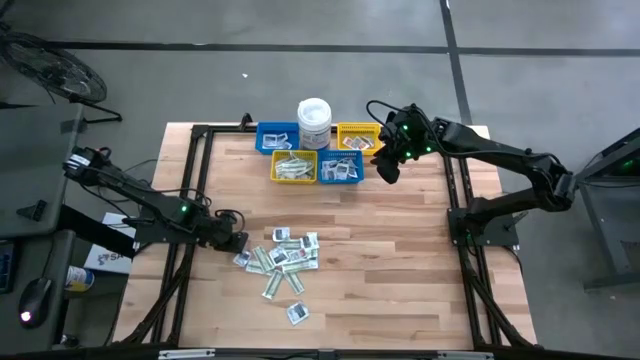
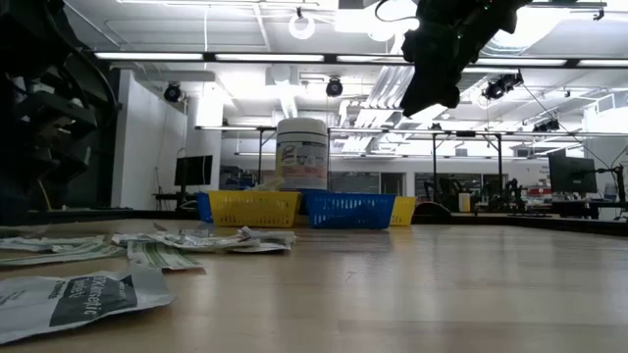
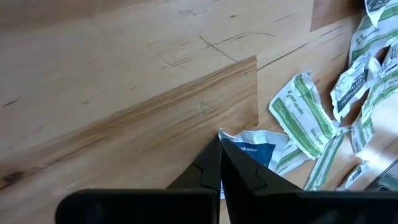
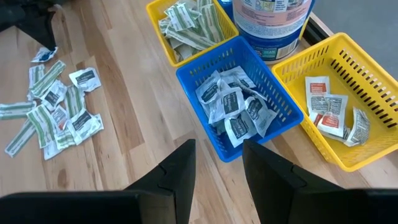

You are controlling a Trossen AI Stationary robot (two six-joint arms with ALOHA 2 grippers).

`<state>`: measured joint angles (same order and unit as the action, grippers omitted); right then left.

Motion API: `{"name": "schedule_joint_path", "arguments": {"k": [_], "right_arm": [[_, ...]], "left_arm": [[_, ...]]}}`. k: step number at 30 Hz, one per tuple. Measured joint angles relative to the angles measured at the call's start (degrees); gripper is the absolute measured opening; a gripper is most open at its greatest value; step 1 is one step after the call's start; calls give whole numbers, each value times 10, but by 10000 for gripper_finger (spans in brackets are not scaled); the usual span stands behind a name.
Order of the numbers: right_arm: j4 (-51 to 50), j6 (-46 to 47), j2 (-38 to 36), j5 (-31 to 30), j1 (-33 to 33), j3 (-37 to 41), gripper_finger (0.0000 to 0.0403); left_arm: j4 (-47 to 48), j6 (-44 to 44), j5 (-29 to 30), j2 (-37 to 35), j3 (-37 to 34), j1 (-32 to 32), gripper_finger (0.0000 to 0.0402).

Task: Pick & Place First Aid Supplies
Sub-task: Put the blue alcohol pad into the left blue bin

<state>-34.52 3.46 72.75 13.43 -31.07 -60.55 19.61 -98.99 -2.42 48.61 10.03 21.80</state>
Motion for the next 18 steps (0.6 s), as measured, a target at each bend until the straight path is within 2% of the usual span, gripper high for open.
{"name": "schedule_joint_path", "arguments": {"k": [2,8,13,18], "right_arm": [[0,-1,0,0,0,0,126],[0,-1,0,0,0,0,126],[0,-1,0,-12,0,0,126],[0,-1,0,-30,0,0,126]], "left_arm": [[9,10,10,-4,13,0,1],[20,34,92,-12,76,0,1],[17,69,187,-11,125,0,0],[30,77,251,-11,158,0,0]]}}
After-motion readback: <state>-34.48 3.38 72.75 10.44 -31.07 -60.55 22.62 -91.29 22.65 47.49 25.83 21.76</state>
